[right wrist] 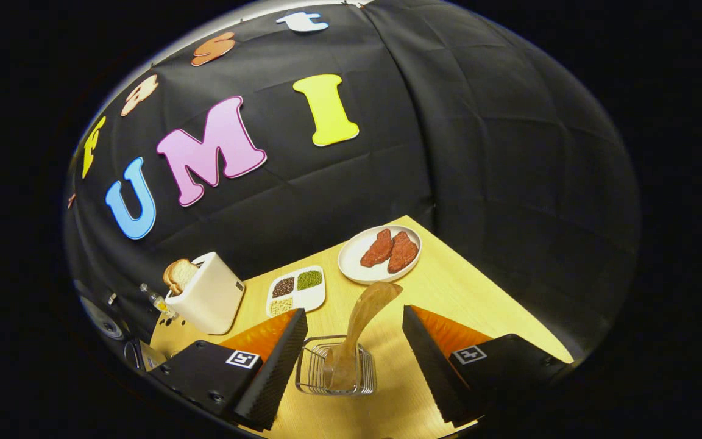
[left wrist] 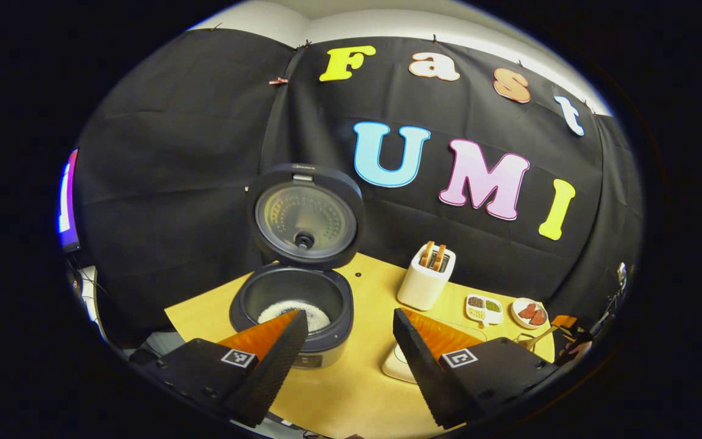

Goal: Close the left gripper, press the button to open the rice cooker; take a wooden spoon from the chopstick holder with the right hand, scoop a spoonful of rice and pour it into the rice cooker, then put the wooden spoon back into the chopstick holder.

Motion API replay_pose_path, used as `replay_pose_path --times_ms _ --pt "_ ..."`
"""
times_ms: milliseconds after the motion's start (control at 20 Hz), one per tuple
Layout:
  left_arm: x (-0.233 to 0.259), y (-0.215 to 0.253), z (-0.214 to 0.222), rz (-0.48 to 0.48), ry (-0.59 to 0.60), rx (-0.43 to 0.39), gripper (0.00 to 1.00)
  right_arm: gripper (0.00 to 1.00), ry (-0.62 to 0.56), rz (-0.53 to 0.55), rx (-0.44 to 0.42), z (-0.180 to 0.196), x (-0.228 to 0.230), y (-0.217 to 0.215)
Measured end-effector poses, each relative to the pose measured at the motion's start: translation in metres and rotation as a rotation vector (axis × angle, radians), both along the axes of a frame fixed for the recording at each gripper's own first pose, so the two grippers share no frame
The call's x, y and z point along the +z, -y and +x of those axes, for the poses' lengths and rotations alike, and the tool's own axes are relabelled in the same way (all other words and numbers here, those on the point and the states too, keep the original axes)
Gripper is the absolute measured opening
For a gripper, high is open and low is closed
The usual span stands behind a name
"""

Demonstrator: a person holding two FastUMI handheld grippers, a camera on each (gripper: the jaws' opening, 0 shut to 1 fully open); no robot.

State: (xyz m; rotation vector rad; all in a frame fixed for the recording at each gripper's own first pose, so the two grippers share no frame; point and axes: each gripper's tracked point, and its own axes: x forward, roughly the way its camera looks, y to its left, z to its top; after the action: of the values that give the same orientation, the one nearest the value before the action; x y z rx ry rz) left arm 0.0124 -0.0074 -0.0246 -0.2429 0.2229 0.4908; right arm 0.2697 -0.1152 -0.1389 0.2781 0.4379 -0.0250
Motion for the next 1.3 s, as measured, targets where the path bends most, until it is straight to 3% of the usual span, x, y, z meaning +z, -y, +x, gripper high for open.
replay_pose_path --times_ms 350,450,500,600,700,850,1150,1300 --pt "-0.027 0.034 0.006 0.003 -0.101 -0.012 0.95 0.94 -0.082 0.118 -0.069 0.03 -0.035 0.008" --pt "-0.029 0.033 0.003 0.018 -0.115 0.011 0.96 0.78 -0.113 0.172 -0.086 0.033 -0.04 0.008" --pt "-0.029 0.035 0.002 0.015 -0.114 0.019 0.95 0.62 -0.134 0.203 -0.09 0.032 -0.043 0.005" --pt "-0.032 0.041 0.003 -0.004 -0.109 0.019 0.95 0.47 -0.164 0.246 -0.115 0.034 -0.043 0.006" --pt "-0.035 0.043 0.001 -0.012 -0.11 0.022 0.95 0.24 -0.177 0.252 -0.16 0.035 -0.044 0.007" --pt "-0.039 0.046 -0.005 -0.025 -0.1 0.026 0.95 0.19 -0.175 0.305 -0.109 0.027 -0.029 -0.012" --pt "-0.043 0.041 -0.015 -0.063 -0.08 0.009 0.96 0.19 -0.065 0.277 -0.088 0.022 0.017 -0.018" --pt "-0.04 0.021 -0.021 -0.032 -0.061 0.016 0.95 0.19 -0.008 0.258 -0.088 0.013 0.045 -0.022"
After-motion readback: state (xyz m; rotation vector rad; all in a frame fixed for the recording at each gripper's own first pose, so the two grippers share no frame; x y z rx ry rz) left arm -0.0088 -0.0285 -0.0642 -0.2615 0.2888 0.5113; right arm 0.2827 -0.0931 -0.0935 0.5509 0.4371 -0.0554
